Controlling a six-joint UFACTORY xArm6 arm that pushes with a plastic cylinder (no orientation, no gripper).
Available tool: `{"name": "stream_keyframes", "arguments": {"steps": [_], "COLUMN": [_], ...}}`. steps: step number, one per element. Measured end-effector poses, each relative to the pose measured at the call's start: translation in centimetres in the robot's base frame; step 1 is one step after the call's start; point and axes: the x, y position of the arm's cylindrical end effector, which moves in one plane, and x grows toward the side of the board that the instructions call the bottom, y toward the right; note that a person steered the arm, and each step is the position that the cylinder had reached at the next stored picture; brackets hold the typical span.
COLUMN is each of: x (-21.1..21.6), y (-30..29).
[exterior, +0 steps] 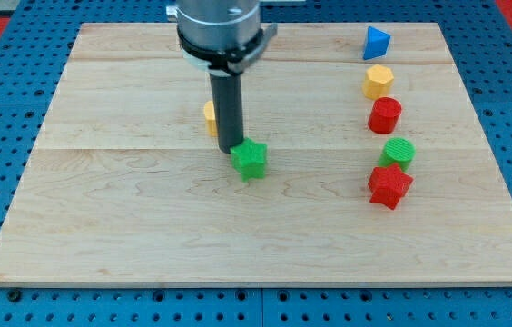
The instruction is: Place the green star down to the red star
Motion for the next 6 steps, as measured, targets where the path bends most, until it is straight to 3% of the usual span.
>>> {"name": "stream_keyframes", "arguments": {"steps": [1, 4, 5, 6], "x": [4.1, 9.1, 11.8, 12.1], "y": [2.7, 12.1, 9.4, 11.6]}}
